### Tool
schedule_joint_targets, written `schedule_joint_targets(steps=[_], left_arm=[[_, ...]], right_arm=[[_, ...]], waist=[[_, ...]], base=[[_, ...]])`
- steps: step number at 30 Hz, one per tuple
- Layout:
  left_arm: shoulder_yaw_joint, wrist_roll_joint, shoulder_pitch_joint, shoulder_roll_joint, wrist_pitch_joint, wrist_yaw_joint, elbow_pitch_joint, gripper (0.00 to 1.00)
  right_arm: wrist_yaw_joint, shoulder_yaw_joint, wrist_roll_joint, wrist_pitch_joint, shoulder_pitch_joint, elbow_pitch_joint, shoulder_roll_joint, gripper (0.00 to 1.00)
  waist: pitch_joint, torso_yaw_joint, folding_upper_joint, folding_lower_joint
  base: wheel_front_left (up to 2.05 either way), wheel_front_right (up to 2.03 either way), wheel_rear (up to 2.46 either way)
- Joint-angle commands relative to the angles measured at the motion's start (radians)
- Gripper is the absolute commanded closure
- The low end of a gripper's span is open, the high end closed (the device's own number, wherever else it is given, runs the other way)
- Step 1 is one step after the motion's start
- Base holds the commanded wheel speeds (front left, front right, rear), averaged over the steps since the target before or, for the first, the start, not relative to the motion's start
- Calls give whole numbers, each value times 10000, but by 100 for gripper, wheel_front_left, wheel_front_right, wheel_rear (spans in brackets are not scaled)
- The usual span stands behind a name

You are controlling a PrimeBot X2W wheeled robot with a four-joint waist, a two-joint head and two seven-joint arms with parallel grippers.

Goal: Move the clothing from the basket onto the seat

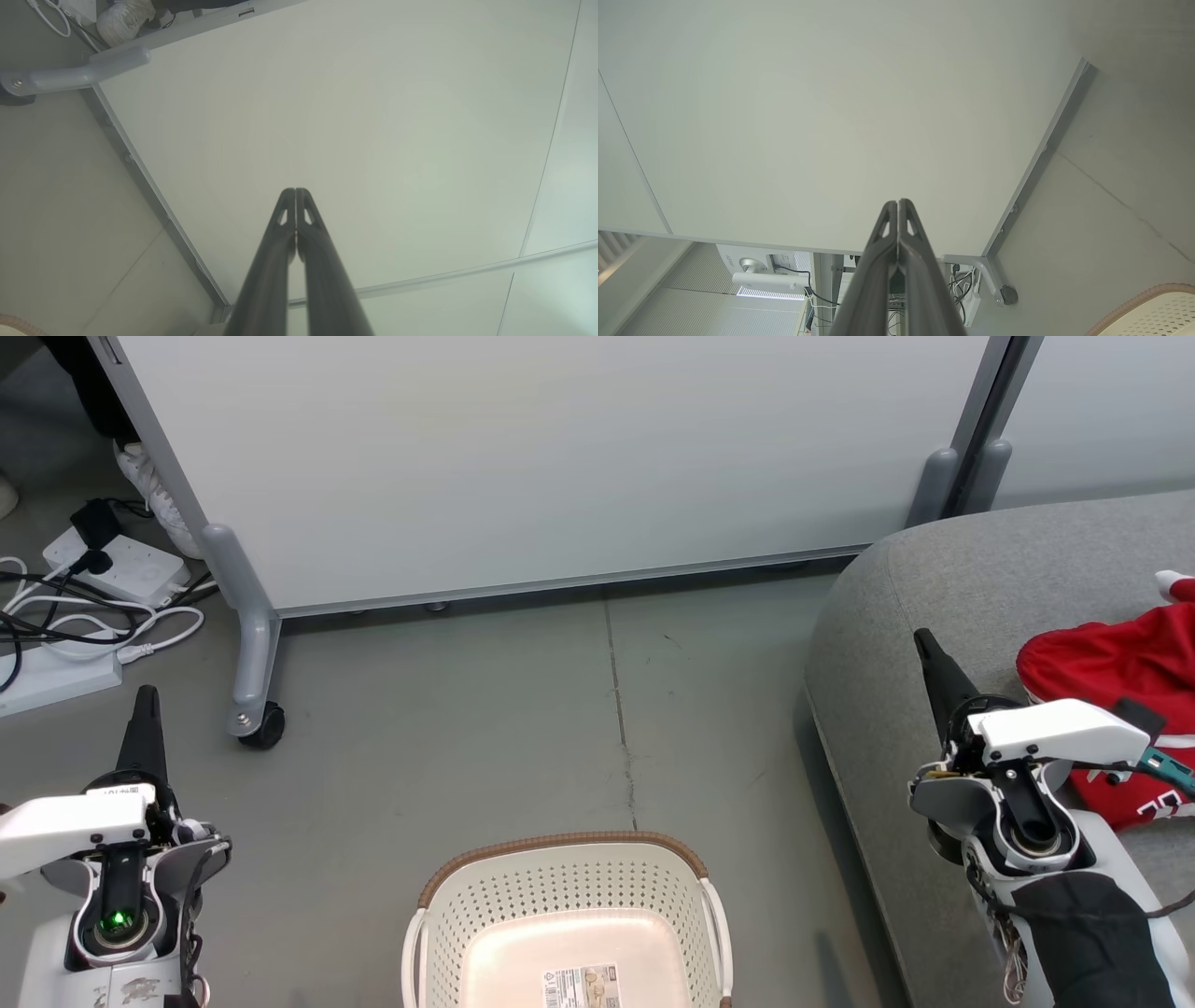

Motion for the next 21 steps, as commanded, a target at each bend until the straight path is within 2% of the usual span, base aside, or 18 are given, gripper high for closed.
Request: schedule_joint_targets(steps=[1,21], left_arm=[[142,-224,-268,25,82,-109,52,100],[673,-1348,-747,-154,411,-428,392,100]], right_arm=[[21,25,292,72,-281,98,-87,100],[25,102,1648,198,-865,752,-104,100]], waist=[[3,-6,0,0],[27,-62,0,0]], base=[[0,0,0],[0,0,0]])
